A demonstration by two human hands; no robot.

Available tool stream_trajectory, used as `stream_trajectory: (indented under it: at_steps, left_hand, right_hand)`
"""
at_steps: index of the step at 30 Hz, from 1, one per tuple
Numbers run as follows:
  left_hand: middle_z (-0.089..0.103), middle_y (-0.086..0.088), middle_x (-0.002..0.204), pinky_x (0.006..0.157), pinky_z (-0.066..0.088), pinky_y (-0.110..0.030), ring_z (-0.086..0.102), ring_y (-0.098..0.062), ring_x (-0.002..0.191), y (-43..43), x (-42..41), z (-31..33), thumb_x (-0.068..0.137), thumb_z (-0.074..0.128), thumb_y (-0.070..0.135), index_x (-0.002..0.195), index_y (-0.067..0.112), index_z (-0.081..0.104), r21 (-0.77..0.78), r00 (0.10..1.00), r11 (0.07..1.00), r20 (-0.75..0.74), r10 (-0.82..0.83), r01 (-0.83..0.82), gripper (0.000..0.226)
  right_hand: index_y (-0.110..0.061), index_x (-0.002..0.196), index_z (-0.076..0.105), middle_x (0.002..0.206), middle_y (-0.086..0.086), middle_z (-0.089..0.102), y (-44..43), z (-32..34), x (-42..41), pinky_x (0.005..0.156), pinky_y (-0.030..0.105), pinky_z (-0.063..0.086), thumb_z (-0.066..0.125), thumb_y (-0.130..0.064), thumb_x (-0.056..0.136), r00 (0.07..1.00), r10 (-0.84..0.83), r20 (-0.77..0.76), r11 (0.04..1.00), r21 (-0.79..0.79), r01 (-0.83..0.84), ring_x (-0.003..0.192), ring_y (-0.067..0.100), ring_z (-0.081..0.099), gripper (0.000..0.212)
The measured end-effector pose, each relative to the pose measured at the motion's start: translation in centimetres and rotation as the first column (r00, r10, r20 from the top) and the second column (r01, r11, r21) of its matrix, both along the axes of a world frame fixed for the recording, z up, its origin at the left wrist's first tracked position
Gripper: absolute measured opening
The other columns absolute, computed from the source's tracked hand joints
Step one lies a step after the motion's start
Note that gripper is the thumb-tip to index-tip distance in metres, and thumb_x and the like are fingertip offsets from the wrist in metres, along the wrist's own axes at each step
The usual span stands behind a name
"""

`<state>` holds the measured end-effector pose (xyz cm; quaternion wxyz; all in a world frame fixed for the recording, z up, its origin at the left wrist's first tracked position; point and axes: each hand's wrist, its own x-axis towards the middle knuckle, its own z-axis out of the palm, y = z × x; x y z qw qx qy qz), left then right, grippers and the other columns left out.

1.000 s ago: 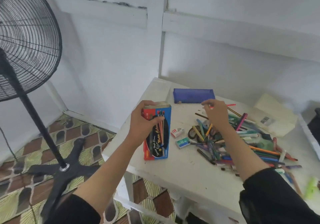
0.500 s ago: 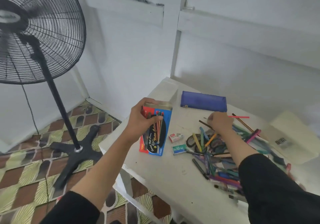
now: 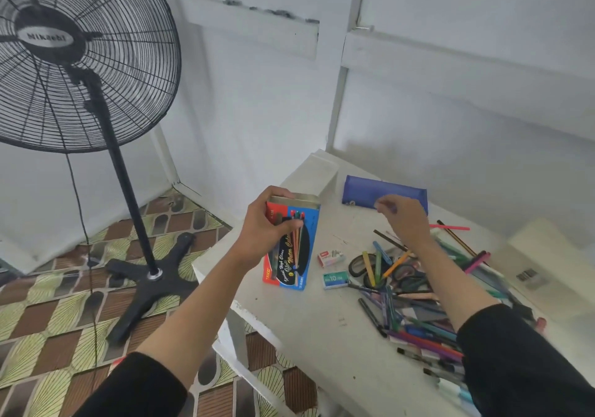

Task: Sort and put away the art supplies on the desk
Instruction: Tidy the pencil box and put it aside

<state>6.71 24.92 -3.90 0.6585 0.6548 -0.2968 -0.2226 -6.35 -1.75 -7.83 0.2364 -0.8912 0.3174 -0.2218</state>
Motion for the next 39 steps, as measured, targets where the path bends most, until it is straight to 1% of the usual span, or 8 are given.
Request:
stream_trajectory:
  at_steps: [6,9,13,17,20,27,33,39]
  left_hand:
    - [0.071,0.001,0.089,0.068,0.058,-0.028,0.071,-0.014,0.088,0.6,0.2,0.2,0.082,0.071,0.006,0.101,0.01,0.051,0.007,0.998,0.999,-0.023,-0.052,0.052,0.028]
    - [0.071,-0.006,0.094,0.073,0.059,-0.035,0.071,-0.018,0.089,0.8,0.2,0.1,0.084,0.07,0.011,0.104,0.008,0.051,-0.011,0.995,0.996,-0.044,-0.088,0.088,0.028]
    - [0.069,-0.01,0.094,0.074,0.059,-0.038,0.071,-0.02,0.088,1.2,0.6,0.1,0.084,0.07,0.011,0.1,0.009,0.054,-0.024,0.992,0.993,-0.06,-0.114,0.113,0.023]
    - [0.072,0.001,0.088,0.07,0.057,-0.033,0.072,-0.016,0.085,1.4,0.9,0.5,0.082,0.07,0.005,0.097,0.014,0.06,-0.02,0.984,0.989,-0.107,-0.145,0.143,0.02]
    - [0.072,-0.003,0.094,0.07,0.058,-0.031,0.071,-0.018,0.087,1.7,0.9,0.5,0.082,0.07,0.002,0.1,0.014,0.064,-0.038,0.976,0.983,-0.117,-0.184,0.181,0.023]
    - [0.072,-0.003,0.096,0.069,0.059,-0.032,0.072,-0.018,0.085,2.4,1.2,0.8,0.08,0.071,-0.001,0.107,0.01,0.065,-0.056,0.958,0.97,-0.15,-0.244,0.238,0.031]
    - [0.073,0.014,0.085,0.065,0.059,-0.03,0.072,-0.012,0.081,2.9,1.4,1.1,0.08,0.071,-0.001,0.111,0.014,0.063,-0.069,0.941,0.955,-0.163,-0.296,0.288,0.036]
    - [0.074,0.007,0.089,0.065,0.059,-0.031,0.072,-0.016,0.083,2.9,1.6,1.1,0.08,0.07,-0.004,0.11,0.017,0.065,-0.075,0.939,0.951,-0.154,-0.307,0.299,0.037]
  right_hand:
    - [-0.001,0.089,0.061,0.068,0.005,0.066,5.4,6.7,2.9,0.055,0.023,0.048,0.052,-0.011,0.095,0.892,0.061,0.449,0.985,0.118,-0.127,0.048,0.007,0.053,0.015]
    - [0.001,0.087,0.058,0.063,0.009,0.062,8.1,9.7,3.4,0.047,0.017,0.045,0.048,-0.007,0.097,0.808,-0.009,0.589,0.97,0.202,-0.136,0.041,0.005,0.051,0.016]
    - [-0.01,0.08,0.058,0.051,-0.003,0.06,9.8,12.0,3.2,0.042,0.019,0.039,0.046,-0.01,0.098,0.695,-0.205,0.689,0.938,0.341,-0.061,0.037,0.006,0.045,0.021]
    - [-0.01,0.08,0.055,0.049,0.0,0.061,11.2,13.0,2.8,0.041,0.021,0.036,0.045,-0.013,0.098,0.588,-0.374,0.717,0.858,0.508,-0.073,0.038,0.01,0.043,0.021]
    - [-0.01,0.079,0.053,0.052,0.001,0.064,12.5,12.6,2.8,0.042,0.02,0.039,0.043,-0.011,0.099,0.548,-0.422,0.722,0.829,0.552,-0.087,0.041,0.013,0.047,0.022]
    - [-0.01,0.078,0.049,0.056,0.002,0.066,15.0,11.1,3.4,0.044,0.023,0.045,0.041,-0.012,0.101,0.589,-0.395,0.705,0.845,0.53,-0.067,0.041,0.014,0.051,0.024]
    - [-0.005,0.082,0.048,0.056,-0.001,0.063,16.7,11.4,3.6,0.045,0.02,0.047,0.04,-0.006,0.099,0.64,-0.281,0.715,0.897,0.433,-0.09,0.041,0.01,0.051,0.019]
    - [-0.009,0.082,0.053,0.072,-0.008,0.056,17.7,10.8,4.2,0.059,0.018,0.044,0.047,0.001,0.094,0.887,0.053,0.459,0.98,0.146,-0.135,0.055,0.0,0.052,0.017]
